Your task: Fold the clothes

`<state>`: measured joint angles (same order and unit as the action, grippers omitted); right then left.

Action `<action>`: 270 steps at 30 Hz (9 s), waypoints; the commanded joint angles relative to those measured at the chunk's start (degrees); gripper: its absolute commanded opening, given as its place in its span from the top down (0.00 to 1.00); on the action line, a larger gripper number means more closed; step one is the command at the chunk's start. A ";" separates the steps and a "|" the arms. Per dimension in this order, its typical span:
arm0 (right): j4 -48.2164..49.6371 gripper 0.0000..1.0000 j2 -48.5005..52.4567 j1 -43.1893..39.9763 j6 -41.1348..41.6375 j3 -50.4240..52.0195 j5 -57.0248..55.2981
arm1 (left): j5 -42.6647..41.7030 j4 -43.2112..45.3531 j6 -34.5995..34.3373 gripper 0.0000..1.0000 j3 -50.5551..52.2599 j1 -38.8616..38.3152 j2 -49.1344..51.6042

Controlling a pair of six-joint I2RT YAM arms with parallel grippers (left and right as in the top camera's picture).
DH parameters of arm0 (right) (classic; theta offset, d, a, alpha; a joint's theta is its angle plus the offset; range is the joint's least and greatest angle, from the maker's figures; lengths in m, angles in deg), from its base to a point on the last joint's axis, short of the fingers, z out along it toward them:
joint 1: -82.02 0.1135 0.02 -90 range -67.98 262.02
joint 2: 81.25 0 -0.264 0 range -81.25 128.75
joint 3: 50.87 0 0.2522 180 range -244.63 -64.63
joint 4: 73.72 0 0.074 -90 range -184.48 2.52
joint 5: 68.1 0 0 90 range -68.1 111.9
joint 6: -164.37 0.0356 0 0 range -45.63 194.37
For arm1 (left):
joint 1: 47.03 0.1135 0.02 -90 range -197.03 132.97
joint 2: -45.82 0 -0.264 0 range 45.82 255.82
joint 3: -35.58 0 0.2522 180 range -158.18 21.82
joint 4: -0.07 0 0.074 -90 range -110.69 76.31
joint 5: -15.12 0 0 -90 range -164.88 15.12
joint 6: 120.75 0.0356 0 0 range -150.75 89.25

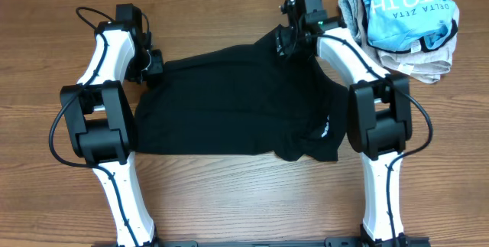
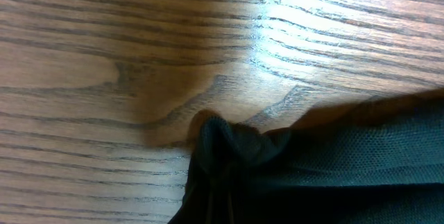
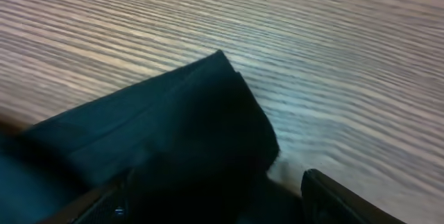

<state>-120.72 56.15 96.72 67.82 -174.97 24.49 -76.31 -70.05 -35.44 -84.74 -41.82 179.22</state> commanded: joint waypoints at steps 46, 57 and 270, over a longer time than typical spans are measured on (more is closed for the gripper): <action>10.40 0.96 -1.09 -0.11 -0.76 -1.49 -4.52 | 5.05 -1.81 0.87 0.96 -2.89 1.07 1.05; -3.65 0.96 -15.45 -2.47 -0.76 -3.15 -4.46 | 5.01 -11.23 0.90 0.96 -18.73 2.69 1.05; -34.80 0.68 -40.70 -7.50 12.28 25.40 13.79 | -10.58 -0.94 15.13 0.23 17.49 -20.39 -16.41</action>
<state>-155.82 16.53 89.50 80.52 -148.94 38.02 -87.06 -71.67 -22.35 -67.85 -61.69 159.48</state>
